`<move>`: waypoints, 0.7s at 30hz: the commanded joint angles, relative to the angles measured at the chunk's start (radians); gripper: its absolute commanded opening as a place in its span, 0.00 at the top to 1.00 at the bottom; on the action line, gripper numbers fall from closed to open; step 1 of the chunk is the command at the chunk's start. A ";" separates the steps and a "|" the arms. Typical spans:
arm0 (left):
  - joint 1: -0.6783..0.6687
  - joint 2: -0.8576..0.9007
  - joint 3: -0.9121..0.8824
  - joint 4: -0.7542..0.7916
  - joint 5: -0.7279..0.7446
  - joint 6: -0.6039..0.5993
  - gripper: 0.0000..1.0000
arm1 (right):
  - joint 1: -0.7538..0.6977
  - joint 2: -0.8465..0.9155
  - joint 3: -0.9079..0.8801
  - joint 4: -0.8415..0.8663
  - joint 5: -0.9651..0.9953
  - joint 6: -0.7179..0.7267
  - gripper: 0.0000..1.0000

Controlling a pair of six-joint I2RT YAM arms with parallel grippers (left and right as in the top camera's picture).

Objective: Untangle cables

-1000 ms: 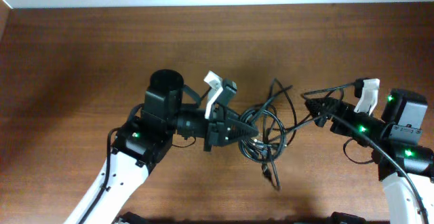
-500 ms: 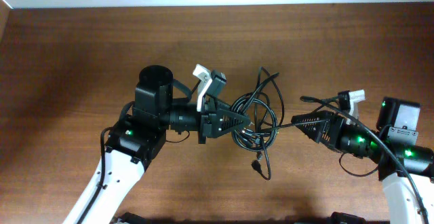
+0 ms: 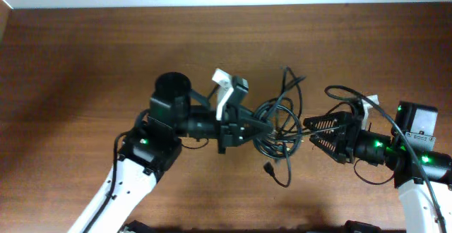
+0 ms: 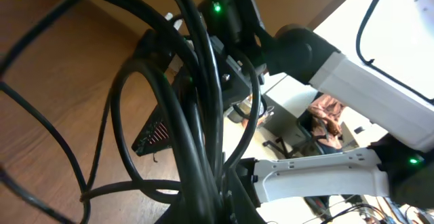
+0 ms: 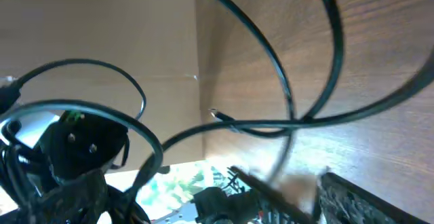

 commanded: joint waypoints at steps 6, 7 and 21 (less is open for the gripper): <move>-0.116 -0.009 0.017 0.058 -0.224 0.006 1.00 | -0.003 0.000 0.005 0.000 -0.027 0.043 0.01; -0.119 -0.009 0.017 0.075 -0.225 0.005 1.00 | -0.003 0.000 0.005 0.000 -0.027 0.043 0.01; -0.196 -0.009 0.017 0.173 -0.220 -0.037 1.00 | -0.003 0.018 0.005 0.031 0.101 0.043 0.01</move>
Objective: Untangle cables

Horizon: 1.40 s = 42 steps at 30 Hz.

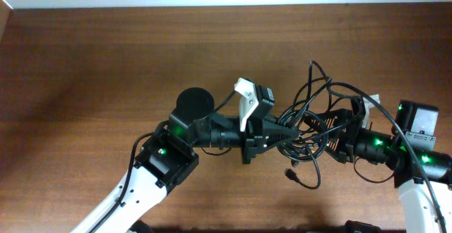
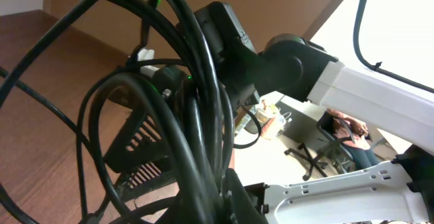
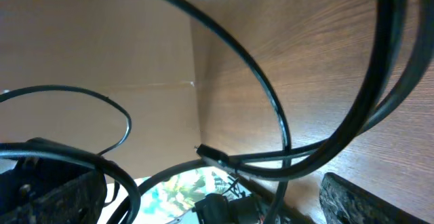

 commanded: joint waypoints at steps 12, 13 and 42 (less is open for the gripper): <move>-0.006 -0.009 0.017 0.123 0.177 -0.119 1.00 | -0.003 0.187 0.005 0.115 0.506 -0.006 0.01; -0.006 -0.009 0.017 0.141 0.200 -0.121 1.00 | -0.003 0.209 0.005 0.134 0.518 -0.006 0.01; 0.454 -0.044 0.017 0.243 0.666 -0.302 1.00 | -0.312 0.320 0.005 0.150 0.718 -0.015 0.01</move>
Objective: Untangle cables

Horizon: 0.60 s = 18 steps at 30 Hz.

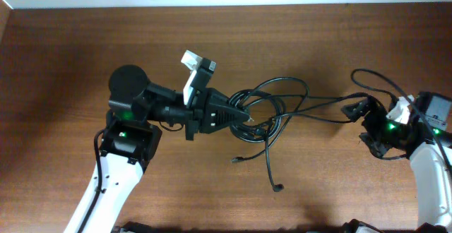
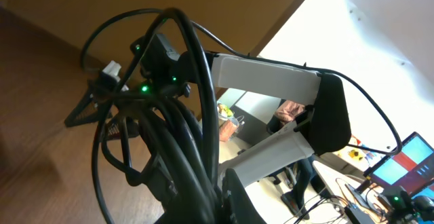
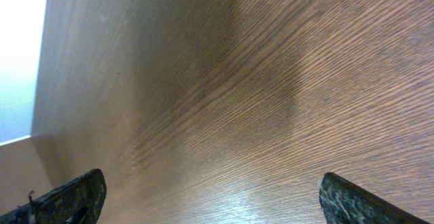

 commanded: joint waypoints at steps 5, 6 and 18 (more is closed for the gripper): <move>0.062 -0.044 0.019 0.020 0.121 -0.010 1.00 | -0.166 0.015 0.005 0.004 0.132 0.042 0.01; 0.062 -0.044 0.019 0.021 0.126 -0.010 1.00 | -0.181 0.015 0.005 0.004 0.132 0.042 0.01; 0.062 -0.044 0.019 0.020 0.134 -0.010 1.00 | -0.283 0.015 0.005 0.006 0.058 -0.011 0.01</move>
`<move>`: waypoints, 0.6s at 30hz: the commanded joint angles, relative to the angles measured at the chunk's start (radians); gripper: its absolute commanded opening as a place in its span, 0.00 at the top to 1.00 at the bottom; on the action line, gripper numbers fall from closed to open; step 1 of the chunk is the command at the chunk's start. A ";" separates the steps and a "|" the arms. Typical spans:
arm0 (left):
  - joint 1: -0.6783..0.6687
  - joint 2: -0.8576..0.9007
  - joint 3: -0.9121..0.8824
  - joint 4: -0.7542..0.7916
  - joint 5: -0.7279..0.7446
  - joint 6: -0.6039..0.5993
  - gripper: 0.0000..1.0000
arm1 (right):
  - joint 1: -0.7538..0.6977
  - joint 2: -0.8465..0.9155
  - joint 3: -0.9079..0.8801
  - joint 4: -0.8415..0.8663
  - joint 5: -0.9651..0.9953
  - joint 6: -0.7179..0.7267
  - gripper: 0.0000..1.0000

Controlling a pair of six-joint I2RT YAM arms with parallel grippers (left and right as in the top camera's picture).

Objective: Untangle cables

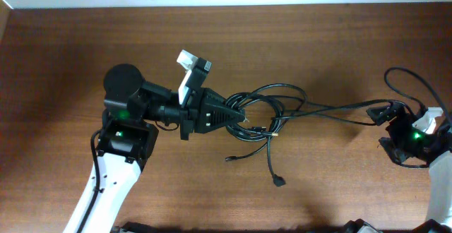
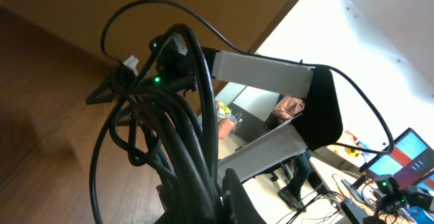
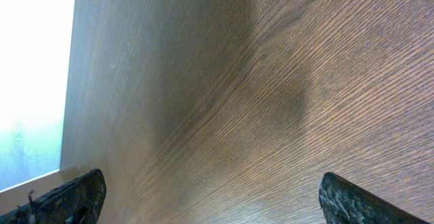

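A tangle of black cables point(image 1: 270, 114) lies mid-table. My left gripper point(image 1: 236, 113) is shut on its left side; in the left wrist view the thick bundle point(image 2: 193, 149) runs up out of the left gripper point(image 2: 211, 198). Two strands point(image 1: 332, 110) stretch right from the tangle to the upper finger of my right gripper point(image 1: 383, 130). In the right wrist view the right gripper point(image 3: 213, 191) is open wide, with only bare wood between its fingers point(image 3: 342, 197). Two loose ends hang toward the front, one with a plug point(image 1: 280, 182), one shorter point(image 1: 229, 159).
The wooden table point(image 1: 85, 42) has a pale wall edge along the back. A thin black loop point(image 1: 408, 78) arcs over the right arm, belonging to the arm itself as far as I can tell. The left arm's base point(image 1: 121, 81) stands left of the tangle.
My right gripper has moved further right, and the two strands reaching it are drawn out longer. My left gripper stays shut on the bundle in almost the same place.
First both grippers met at the tangle mid-table, left shut on the bundle, right open against it. Then the left had carried the bundle into the right's open fingers. Later the arms stood far apart with strands stretched between them, and now further apart.
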 commanded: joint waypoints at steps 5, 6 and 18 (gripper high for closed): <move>0.032 -0.044 0.019 0.002 0.105 -0.010 1.00 | -0.090 0.019 0.005 0.039 0.137 0.045 0.01; 0.032 -0.044 0.019 -0.007 0.105 -0.010 1.00 | -0.100 0.019 0.005 0.048 0.137 0.045 0.01; 0.032 -0.042 0.019 -0.009 0.105 -0.010 1.00 | -0.226 0.019 0.005 0.124 0.107 0.050 0.01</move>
